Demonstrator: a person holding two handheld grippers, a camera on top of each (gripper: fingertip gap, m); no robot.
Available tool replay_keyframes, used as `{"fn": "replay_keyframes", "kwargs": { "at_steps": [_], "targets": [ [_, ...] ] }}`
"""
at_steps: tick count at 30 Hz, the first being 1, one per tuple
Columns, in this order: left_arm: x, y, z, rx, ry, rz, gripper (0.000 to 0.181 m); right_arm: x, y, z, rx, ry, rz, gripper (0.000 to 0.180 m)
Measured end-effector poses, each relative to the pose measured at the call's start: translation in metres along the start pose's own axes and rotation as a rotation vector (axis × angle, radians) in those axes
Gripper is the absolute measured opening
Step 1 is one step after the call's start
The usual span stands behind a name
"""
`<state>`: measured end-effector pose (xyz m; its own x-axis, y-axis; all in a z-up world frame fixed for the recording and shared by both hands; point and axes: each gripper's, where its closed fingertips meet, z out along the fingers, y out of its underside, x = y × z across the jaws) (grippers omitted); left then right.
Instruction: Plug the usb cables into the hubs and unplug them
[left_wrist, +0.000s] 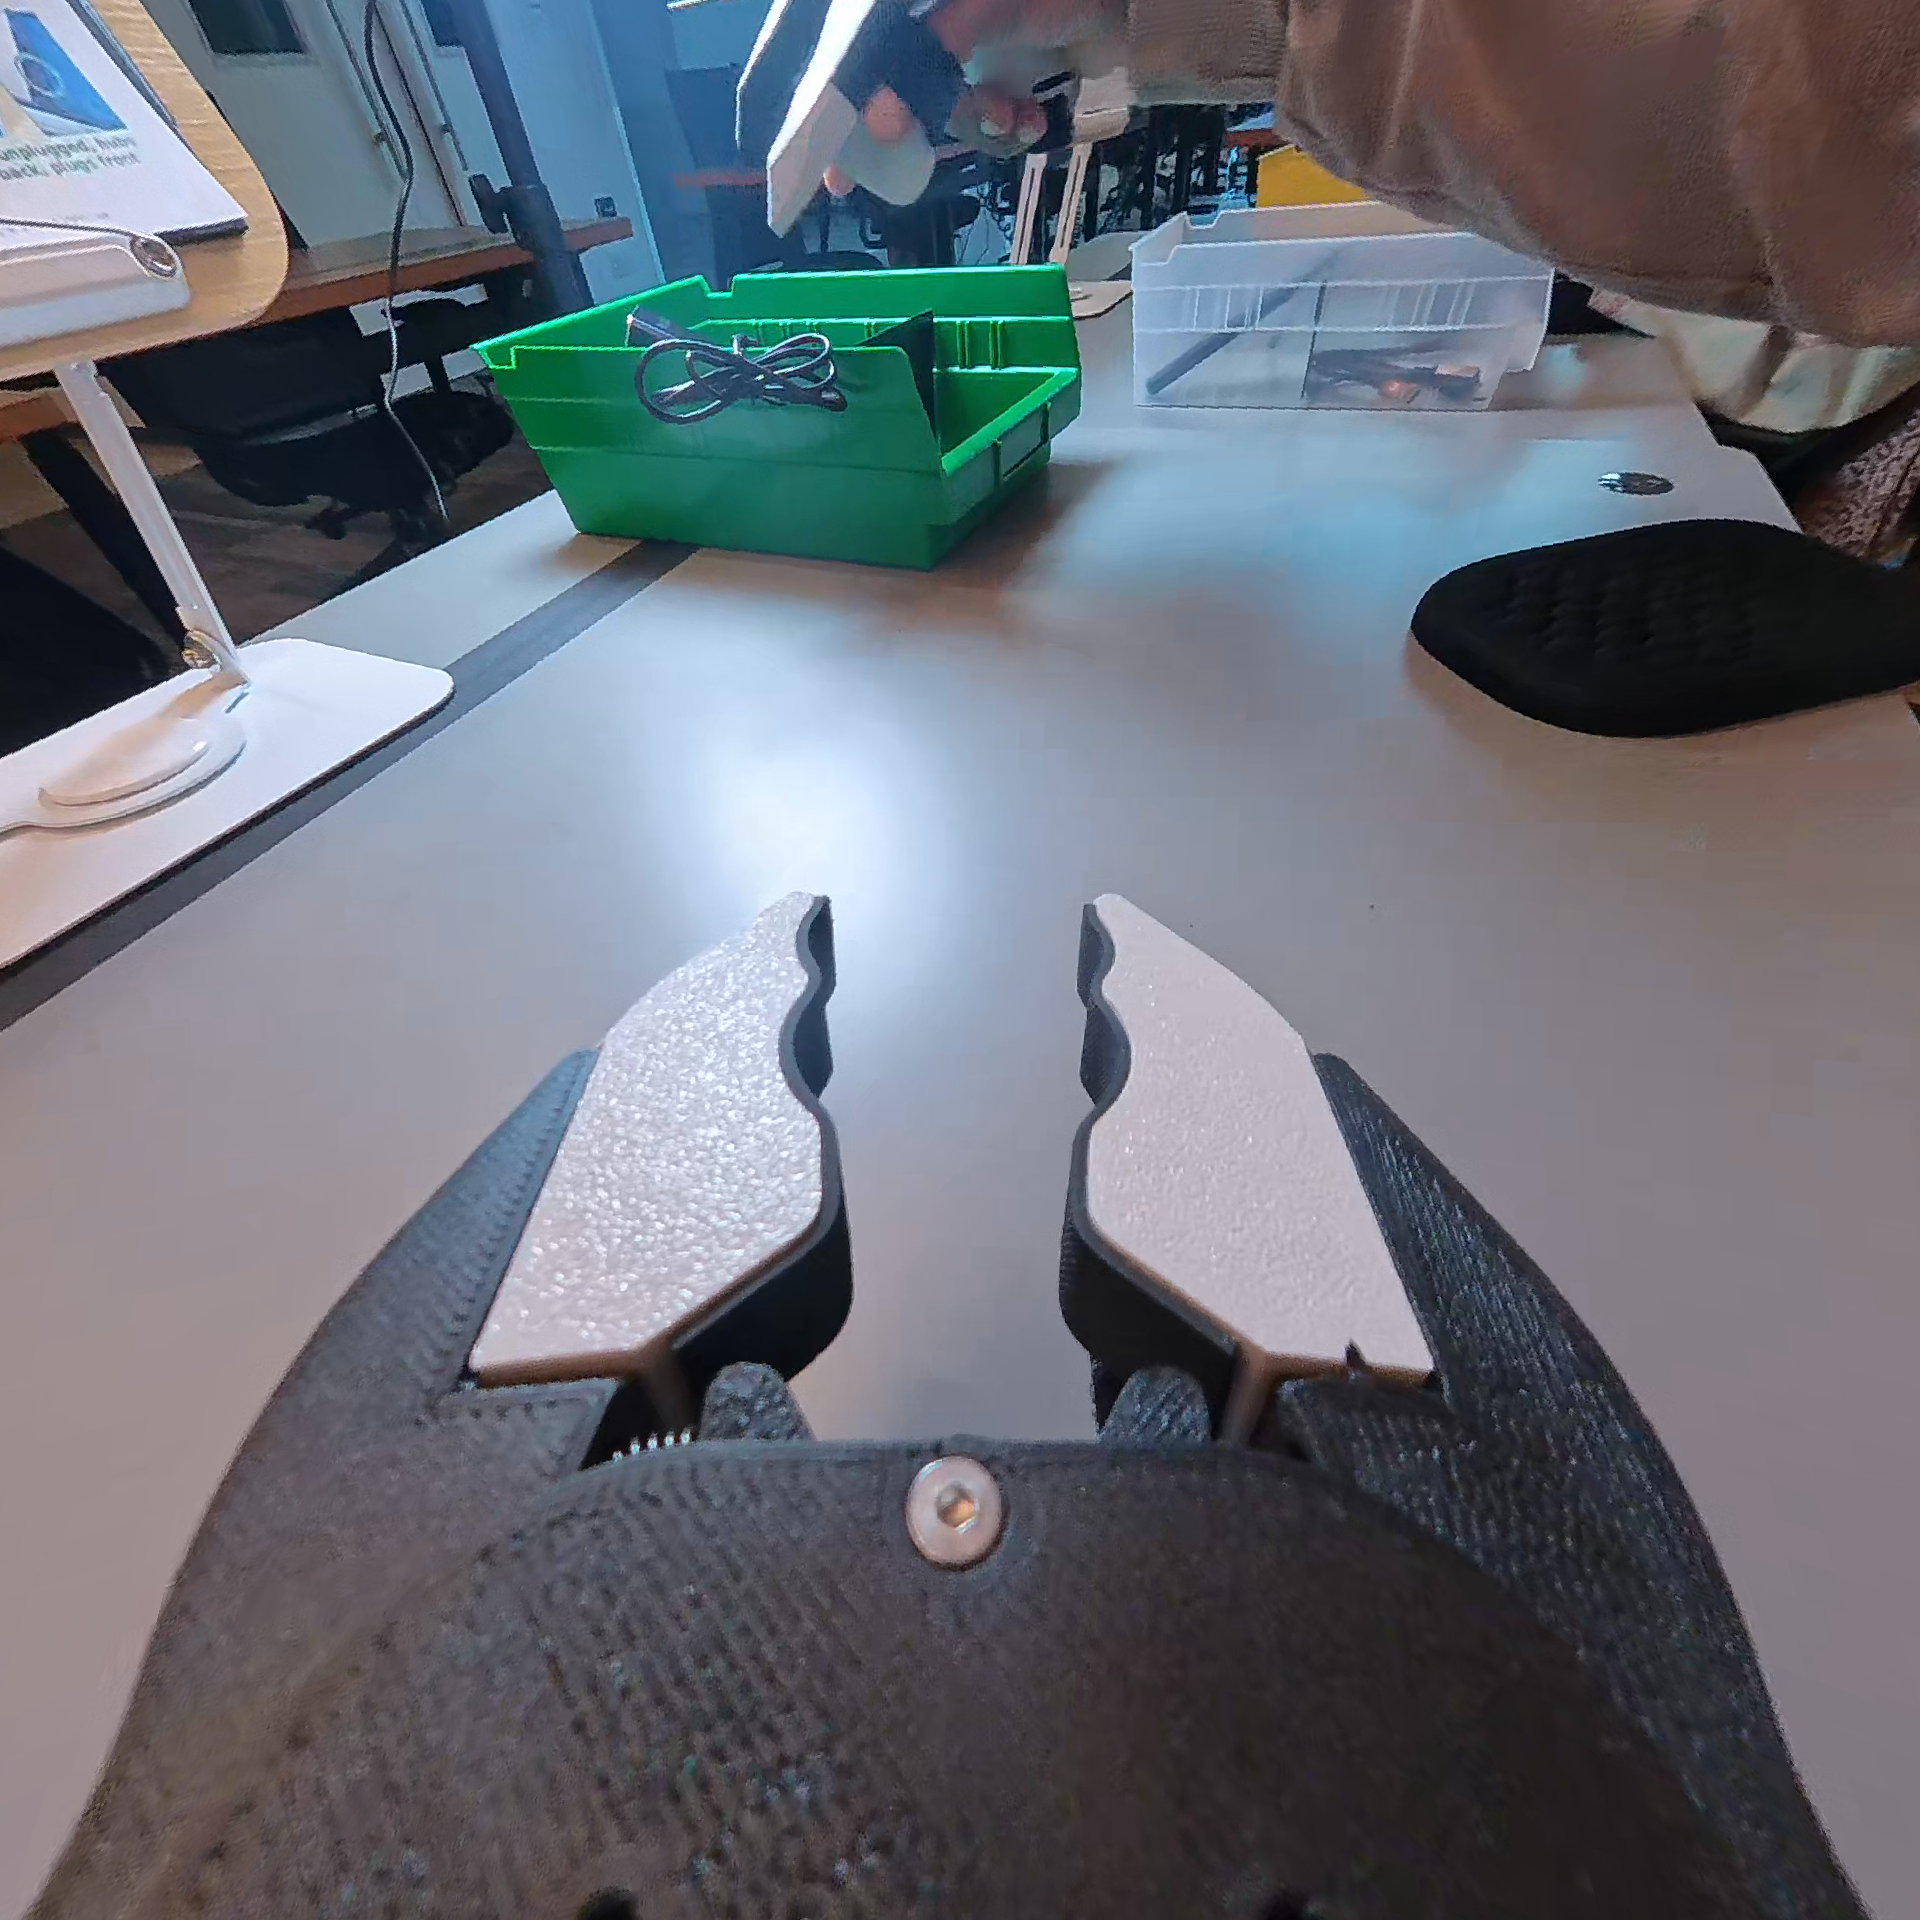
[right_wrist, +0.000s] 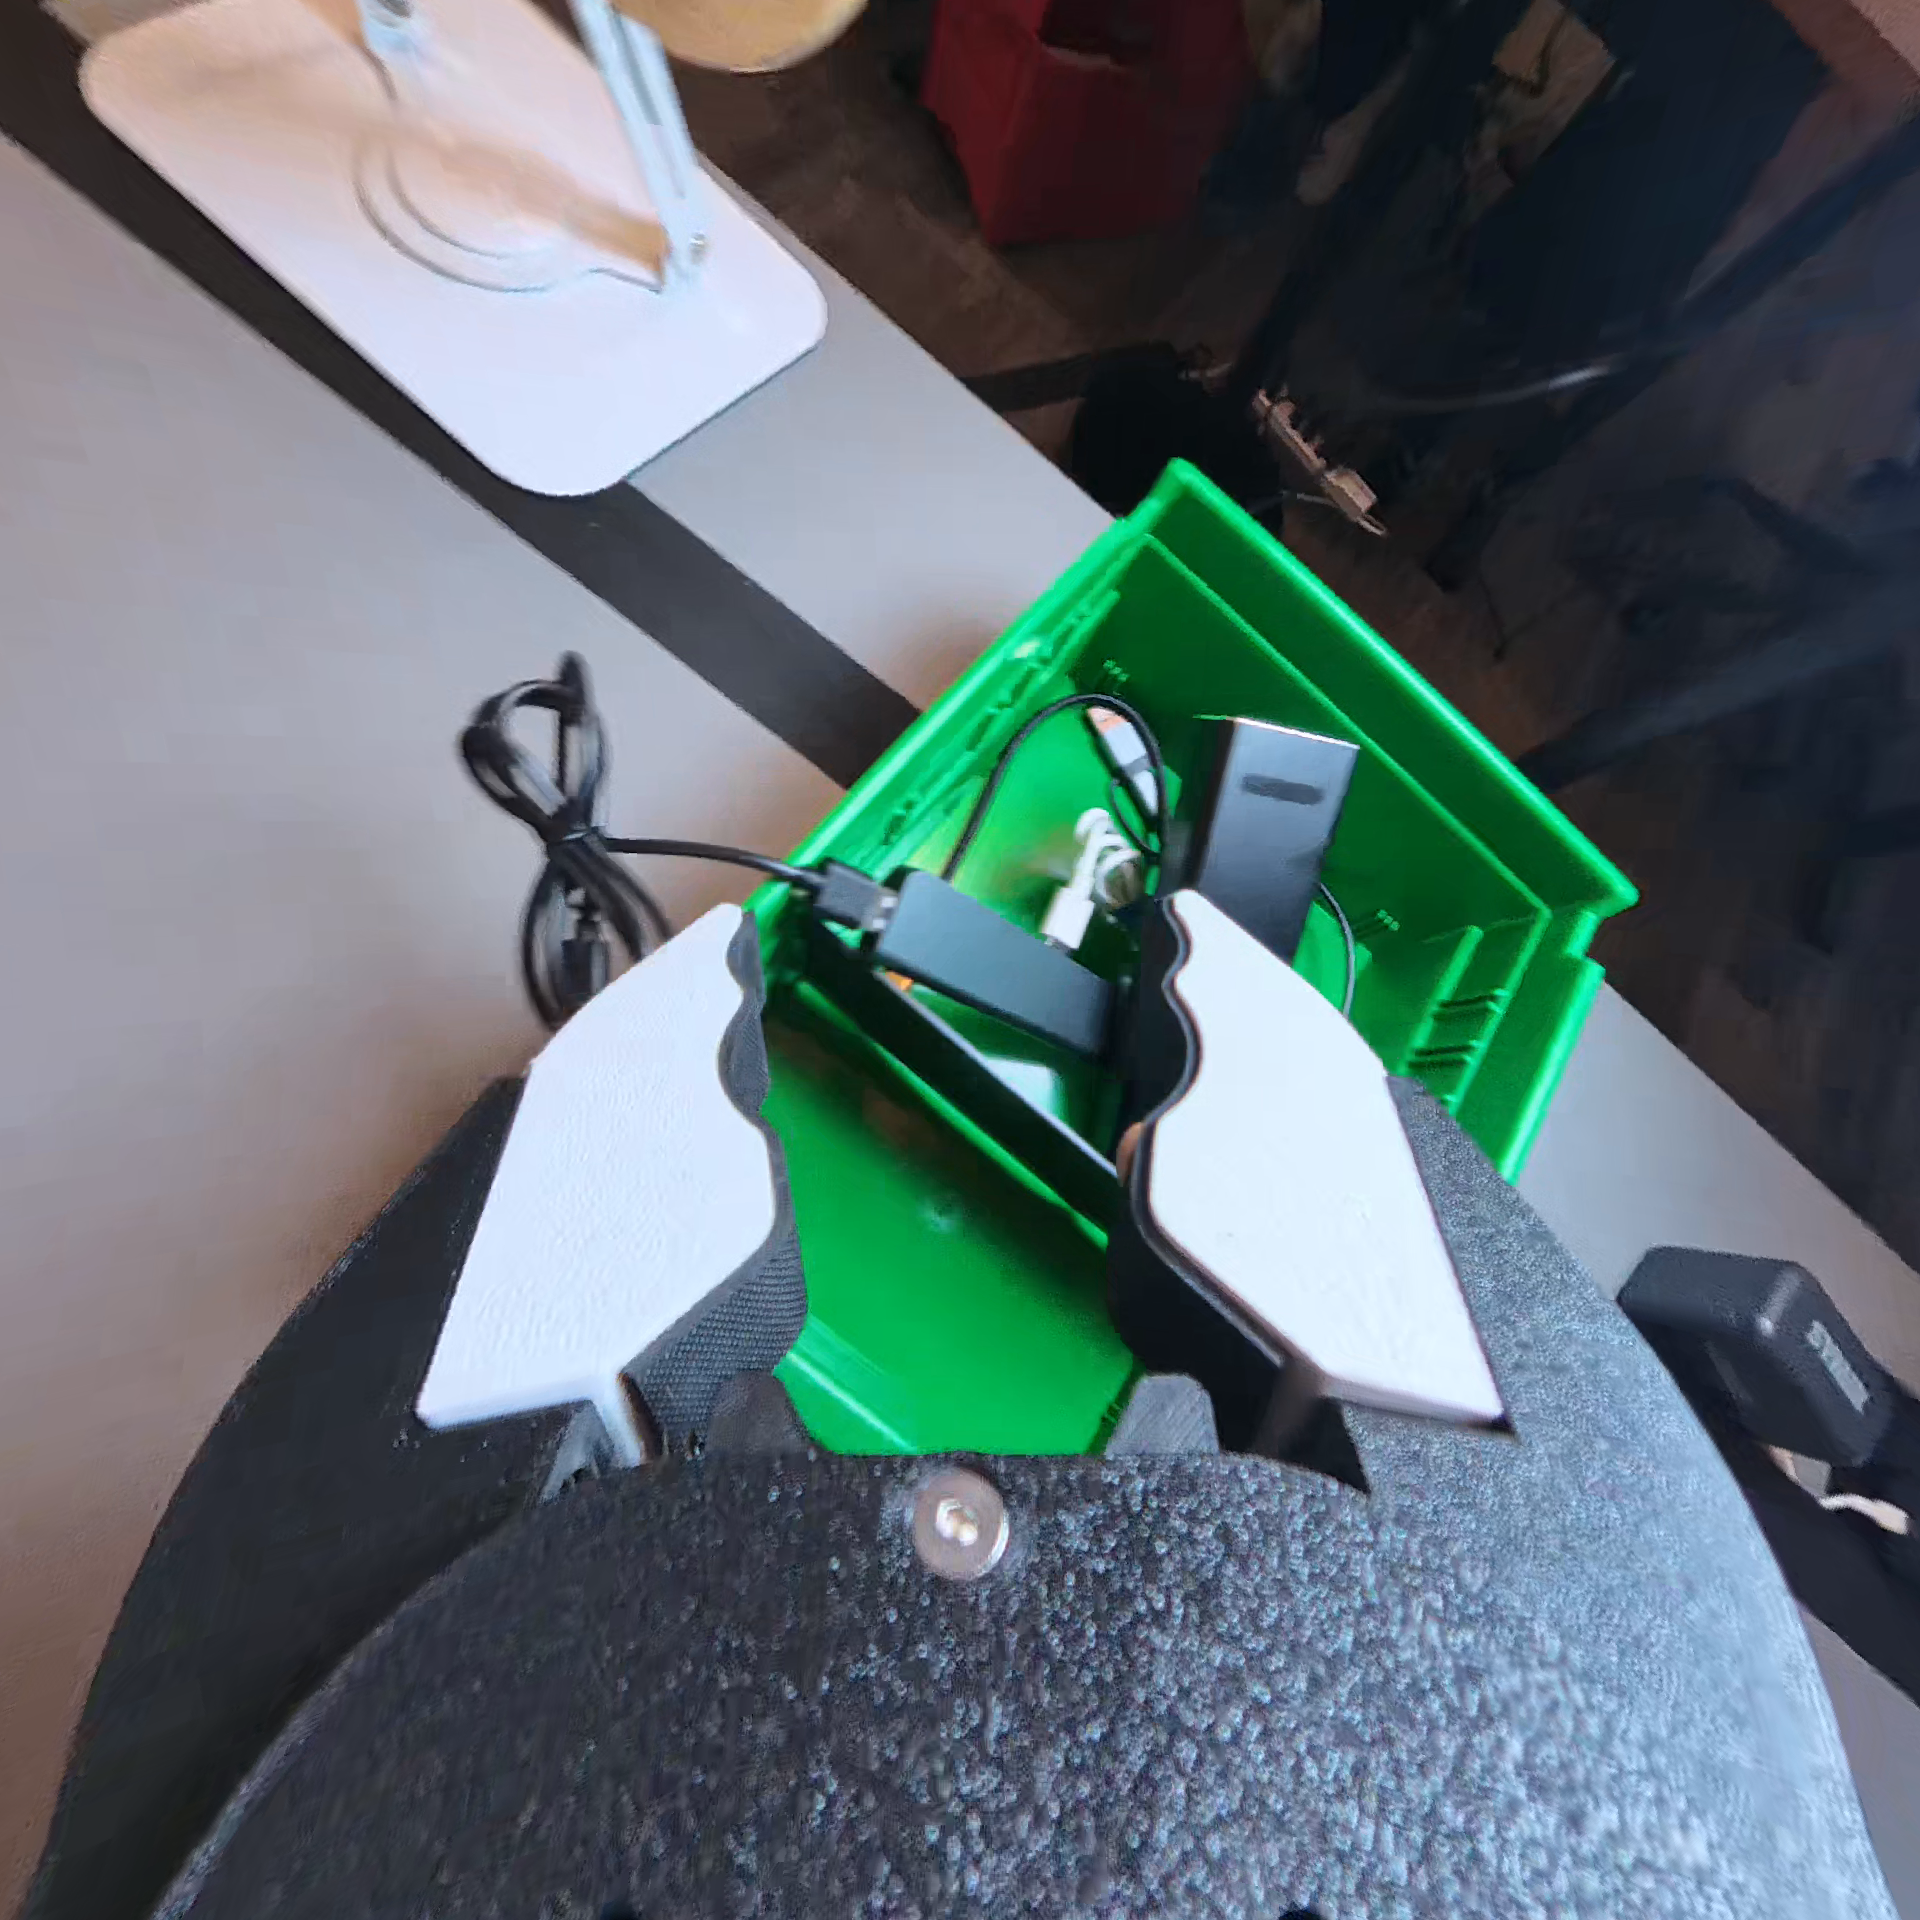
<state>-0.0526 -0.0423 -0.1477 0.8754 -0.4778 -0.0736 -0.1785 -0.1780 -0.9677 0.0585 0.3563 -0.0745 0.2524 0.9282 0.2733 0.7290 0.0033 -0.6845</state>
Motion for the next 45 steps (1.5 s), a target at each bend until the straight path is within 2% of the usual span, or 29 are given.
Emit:
{"fn": "replay_keyframes", "kwargs": {
  "at_steps": [1,4,7,9,10,12,16,18,21,28,31,34,36,40,45],
  "targets": [
    [-0.001,0.001,0.0,-0.001,-0.004,-0.002,0.046,-0.016,-0.001,0.001,-0.015,-0.004,-0.055,0.072],
    [-0.006,0.004,0.001,-0.008,-0.017,-0.019,0.045,-0.064,0.004,0.016,-0.099,0.033,-0.267,0.078],
    [-0.012,0.01,0.001,-0.025,-0.034,-0.032,0.044,-0.073,0.018,0.041,-0.244,0.191,-0.518,0.071],
    [-0.015,0.012,0.0,-0.033,-0.047,-0.033,0.043,-0.07,0.01,0.05,-0.241,0.239,-0.593,0.035],
    [-0.016,0.012,-0.001,-0.034,-0.054,-0.03,0.043,-0.065,0.003,0.05,-0.229,0.245,-0.586,0.026],
    [-0.018,0.011,-0.003,-0.031,-0.064,-0.026,0.042,-0.049,-0.014,0.047,-0.21,0.229,-0.464,0.02],
    [-0.023,0.013,-0.004,-0.034,-0.064,-0.043,0.041,0.01,-0.051,0.037,-0.129,0.268,-0.224,0.018],
    [-0.023,0.015,-0.004,-0.042,-0.063,-0.045,0.041,0.045,-0.057,0.039,-0.114,0.322,-0.133,0.019],
    [-0.023,0.017,-0.004,-0.052,-0.061,-0.04,0.04,0.068,-0.045,0.062,-0.167,0.296,-0.062,0.02],
    [-0.026,0.025,-0.002,-0.095,-0.068,-0.023,0.039,0.059,-0.039,0.115,-0.311,0.287,-0.141,0.02],
    [-0.027,0.026,-0.002,-0.102,-0.079,-0.014,0.039,0.053,-0.041,0.121,-0.422,0.323,-0.31,0.022],
    [-0.027,0.023,-0.005,-0.096,-0.09,0.006,0.039,0.037,-0.048,0.118,-0.429,0.268,-0.323,0.035],
    [-0.027,0.019,-0.007,-0.078,-0.092,0.01,0.039,0.023,-0.056,0.108,-0.372,0.204,-0.287,0.043],
    [-0.032,0.012,-0.011,-0.056,-0.124,0.0,0.044,-0.01,-0.066,0.06,-0.18,0.072,-0.249,0.047],
    [-0.039,-0.001,-0.019,-0.009,-0.16,-0.014,0.048,-0.026,-0.019,-0.002,-0.112,-0.005,-0.158,0.051]
  ]
}}
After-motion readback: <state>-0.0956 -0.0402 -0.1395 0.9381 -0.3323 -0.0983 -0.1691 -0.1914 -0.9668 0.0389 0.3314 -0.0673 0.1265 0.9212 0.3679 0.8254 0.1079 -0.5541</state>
